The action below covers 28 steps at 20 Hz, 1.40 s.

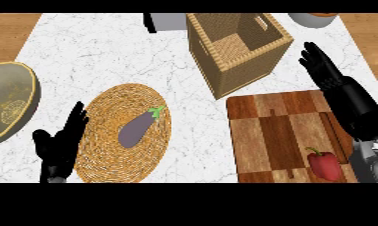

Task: Pick the bell pepper from the cutting board and place it in the basket

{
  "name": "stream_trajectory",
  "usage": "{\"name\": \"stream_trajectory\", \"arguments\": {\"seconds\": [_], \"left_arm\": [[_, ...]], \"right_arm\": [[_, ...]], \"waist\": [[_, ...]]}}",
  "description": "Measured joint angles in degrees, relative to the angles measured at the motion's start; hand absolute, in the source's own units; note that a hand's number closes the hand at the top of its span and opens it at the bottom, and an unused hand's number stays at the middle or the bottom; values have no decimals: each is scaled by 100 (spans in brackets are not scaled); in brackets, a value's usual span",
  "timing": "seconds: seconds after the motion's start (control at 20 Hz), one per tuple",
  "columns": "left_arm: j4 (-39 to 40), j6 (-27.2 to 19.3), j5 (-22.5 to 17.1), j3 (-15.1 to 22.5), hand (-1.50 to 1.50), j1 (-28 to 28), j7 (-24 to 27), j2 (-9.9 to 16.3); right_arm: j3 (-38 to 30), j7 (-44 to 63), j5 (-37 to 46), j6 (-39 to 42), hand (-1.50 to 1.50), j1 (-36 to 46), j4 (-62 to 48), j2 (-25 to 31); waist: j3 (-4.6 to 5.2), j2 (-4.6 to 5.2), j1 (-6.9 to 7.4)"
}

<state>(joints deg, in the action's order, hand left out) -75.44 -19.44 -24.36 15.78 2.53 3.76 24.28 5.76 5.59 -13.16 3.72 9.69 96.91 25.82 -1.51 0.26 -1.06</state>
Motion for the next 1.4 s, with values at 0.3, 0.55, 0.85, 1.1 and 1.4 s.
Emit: {"name": "stream_trajectory", "arguments": {"seconds": [0.3, 0.55, 0.85, 1.1, 1.4], "left_arm": [[-266, 98, 160, -141, 0, -632, -295, 412], [-325, 290, 93, -188, 0, -969, -504, 556], [-316, 488, -48, -397, 0, -1132, -810, 783], [-289, 580, -34, -471, 0, -1254, -957, 785], [-210, 636, -37, -549, 0, -1237, -970, 822]], "right_arm": [[-464, -910, -1020, 1403, 150, 550, -167, 289], [229, -2079, 146, 2533, -150, 722, 671, 904], [1023, -3487, 2127, 1910, -150, -668, 1704, 638], [1405, -2762, 3158, 1573, -150, -1523, 2751, 751], [826, -1396, 4201, 1700, -150, -1514, 3643, 1528]], "waist": [[91, -4, 108], [108, -41, 74], [126, -65, -70], [148, -65, -60], [175, -96, -115]]}}
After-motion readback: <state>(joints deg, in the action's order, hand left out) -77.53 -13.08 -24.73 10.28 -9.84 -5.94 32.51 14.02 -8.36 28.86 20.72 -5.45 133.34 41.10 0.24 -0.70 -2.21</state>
